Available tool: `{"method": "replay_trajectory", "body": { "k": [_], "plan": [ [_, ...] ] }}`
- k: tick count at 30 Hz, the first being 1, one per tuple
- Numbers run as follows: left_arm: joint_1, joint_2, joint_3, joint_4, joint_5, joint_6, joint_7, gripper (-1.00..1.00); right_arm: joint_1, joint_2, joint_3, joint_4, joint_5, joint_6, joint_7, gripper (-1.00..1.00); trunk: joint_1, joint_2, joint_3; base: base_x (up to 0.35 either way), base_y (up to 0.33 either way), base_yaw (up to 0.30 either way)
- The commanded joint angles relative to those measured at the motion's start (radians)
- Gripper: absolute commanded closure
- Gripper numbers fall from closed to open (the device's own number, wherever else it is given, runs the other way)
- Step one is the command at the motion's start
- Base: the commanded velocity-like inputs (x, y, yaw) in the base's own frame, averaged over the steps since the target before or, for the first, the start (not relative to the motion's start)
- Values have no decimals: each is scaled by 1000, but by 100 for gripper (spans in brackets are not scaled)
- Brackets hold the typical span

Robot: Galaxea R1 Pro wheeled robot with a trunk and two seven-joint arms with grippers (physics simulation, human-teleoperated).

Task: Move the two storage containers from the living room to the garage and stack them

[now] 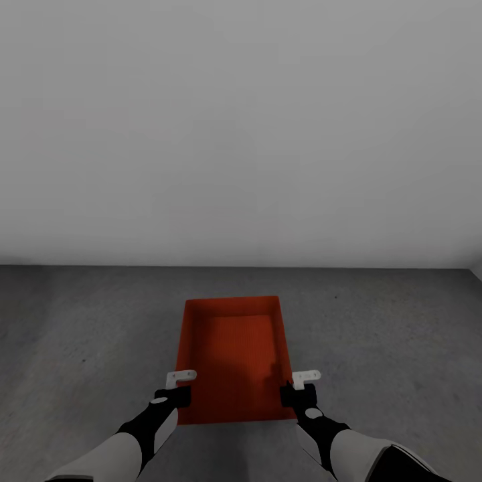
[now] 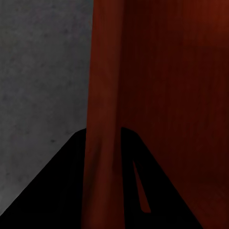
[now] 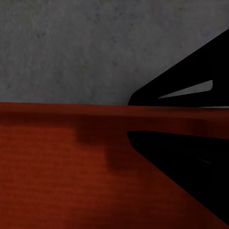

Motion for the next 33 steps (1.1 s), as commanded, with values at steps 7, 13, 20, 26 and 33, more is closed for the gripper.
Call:
{"method": "replay_trajectory", "body": {
  "k": [7, 13, 20, 26, 33],
  "plan": [
    [-1, 27, 36, -21, 22, 4, 6, 100, 0, 0, -47, 2, 4, 0, -2, 100, 23, -43, -20, 0, 0, 0],
    [-1, 27, 36, -21, 22, 4, 6, 100, 0, 0, -47, 2, 4, 0, -2, 100, 23, -43, -20, 0, 0, 0],
    [-1, 28, 36, -22, 22, 4, 6, 100, 0, 0, -47, 2, 4, 0, -2, 100, 23, -43, -20, 0, 0, 0],
    [-1, 27, 36, -21, 22, 4, 6, 100, 0, 0, -47, 3, 4, 0, -2, 100, 23, -43, -20, 0, 0, 0],
    [-1, 27, 36, -21, 22, 4, 6, 100, 0, 0, -47, 3, 4, 0, -2, 100, 23, -43, -20, 0, 0, 0]
  ]
}}
